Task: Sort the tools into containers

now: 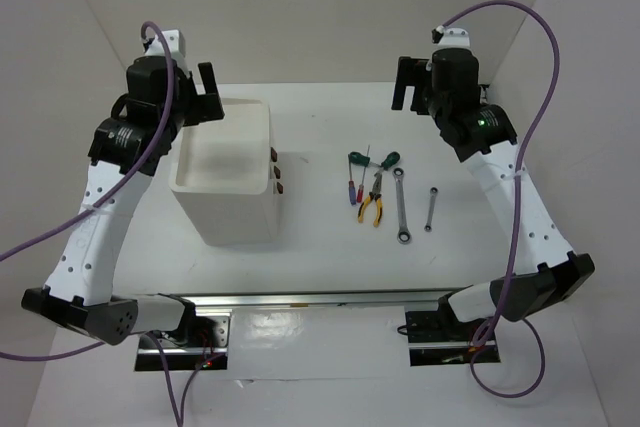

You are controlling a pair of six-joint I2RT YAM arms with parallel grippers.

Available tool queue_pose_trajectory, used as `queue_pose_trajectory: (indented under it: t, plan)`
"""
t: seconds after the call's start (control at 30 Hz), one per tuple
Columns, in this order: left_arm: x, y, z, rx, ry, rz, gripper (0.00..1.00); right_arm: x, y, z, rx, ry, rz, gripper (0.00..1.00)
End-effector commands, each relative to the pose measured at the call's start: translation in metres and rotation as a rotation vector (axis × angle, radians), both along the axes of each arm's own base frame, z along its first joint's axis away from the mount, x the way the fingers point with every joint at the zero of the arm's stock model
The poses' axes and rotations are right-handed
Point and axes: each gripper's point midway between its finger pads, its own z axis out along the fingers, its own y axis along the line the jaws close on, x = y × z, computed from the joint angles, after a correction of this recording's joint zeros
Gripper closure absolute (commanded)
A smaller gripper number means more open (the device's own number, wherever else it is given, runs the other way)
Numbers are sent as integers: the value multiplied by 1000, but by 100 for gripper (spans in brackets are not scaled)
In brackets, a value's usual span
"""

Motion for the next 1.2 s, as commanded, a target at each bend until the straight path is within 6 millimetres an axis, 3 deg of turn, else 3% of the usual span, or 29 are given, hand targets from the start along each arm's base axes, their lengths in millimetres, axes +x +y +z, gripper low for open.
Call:
queue_pose_trajectory:
  t: [0.0, 0.13, 0.27, 0.57, 0.77, 0.87, 0.93, 1.03, 1.1, 1.17]
  plan:
    - [-5, 12, 12, 10, -49, 60, 0, -7, -1, 20, 19, -71, -5, 0]
    - [-5, 23, 0, 26, -29, 102, 0, -8, 6, 21, 39, -82, 36, 0]
    - [0, 34, -28, 34, 26, 126, 0, -5, 17, 13, 35, -60, 81, 0]
    - [3, 50, -58, 5, 84, 171, 1, -6, 42, 2, 34, -43, 143, 0]
    - [5, 52, -88, -12, 168, 185, 14, -7, 65, -22, 37, -10, 196, 0]
    - [3, 51, -100, -15, 197, 191, 17, -11, 85, -43, 62, 25, 258, 0]
    - [2, 52, -112, -10, 219, 191, 25, -15, 103, -57, 99, 41, 309, 0]
    - [0, 54, -121, 0, 240, 201, 33, -20, 122, -62, 158, 21, 384, 0]
    - [-2, 52, -125, 8, 248, 200, 39, -28, 144, -69, 207, 24, 491, 0]
    - [-1, 52, -127, 8, 248, 200, 39, -34, 159, -71, 250, 18, 575, 0]
